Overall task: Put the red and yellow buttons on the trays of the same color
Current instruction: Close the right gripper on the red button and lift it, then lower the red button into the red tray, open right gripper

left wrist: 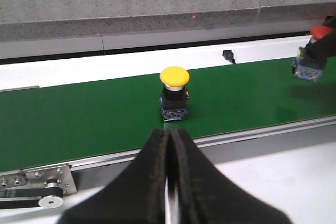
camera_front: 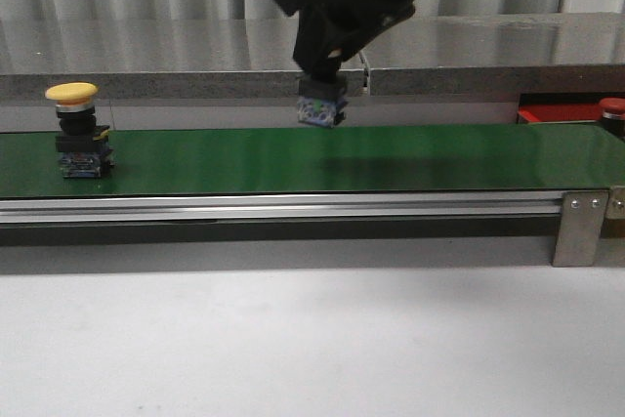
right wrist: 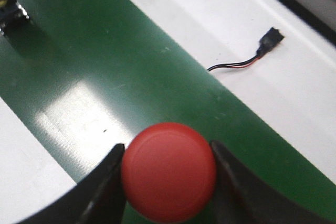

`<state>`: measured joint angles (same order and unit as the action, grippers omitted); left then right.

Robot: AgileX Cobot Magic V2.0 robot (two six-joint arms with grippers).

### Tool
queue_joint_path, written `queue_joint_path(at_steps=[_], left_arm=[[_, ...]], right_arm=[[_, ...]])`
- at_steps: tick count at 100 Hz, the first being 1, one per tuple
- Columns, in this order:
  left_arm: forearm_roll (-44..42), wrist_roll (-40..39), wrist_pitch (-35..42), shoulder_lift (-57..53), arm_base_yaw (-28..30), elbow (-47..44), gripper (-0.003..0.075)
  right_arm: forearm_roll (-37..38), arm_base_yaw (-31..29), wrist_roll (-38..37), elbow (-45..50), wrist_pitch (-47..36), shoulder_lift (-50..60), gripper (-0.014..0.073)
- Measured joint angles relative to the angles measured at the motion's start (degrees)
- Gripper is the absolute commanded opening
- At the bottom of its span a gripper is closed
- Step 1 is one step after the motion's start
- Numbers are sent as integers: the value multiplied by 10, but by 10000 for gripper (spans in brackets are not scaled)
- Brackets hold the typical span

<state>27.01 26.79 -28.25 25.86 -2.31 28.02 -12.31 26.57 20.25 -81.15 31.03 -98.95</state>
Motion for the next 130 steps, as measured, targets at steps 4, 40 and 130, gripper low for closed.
queue_joint_path(at_steps=[4, 40, 130], left_arm=[[0, 0, 0, 0, 0, 0, -19], [0, 0, 0, 0, 0, 0, -19], [0, 0, 0, 0, 0, 0, -19]], right_arm=[[-1, -12, -1, 9, 0, 17, 185], [-1, -214, -3, 60, 9, 99, 185], [-34, -454, -4, 53, -131, -71, 185]])
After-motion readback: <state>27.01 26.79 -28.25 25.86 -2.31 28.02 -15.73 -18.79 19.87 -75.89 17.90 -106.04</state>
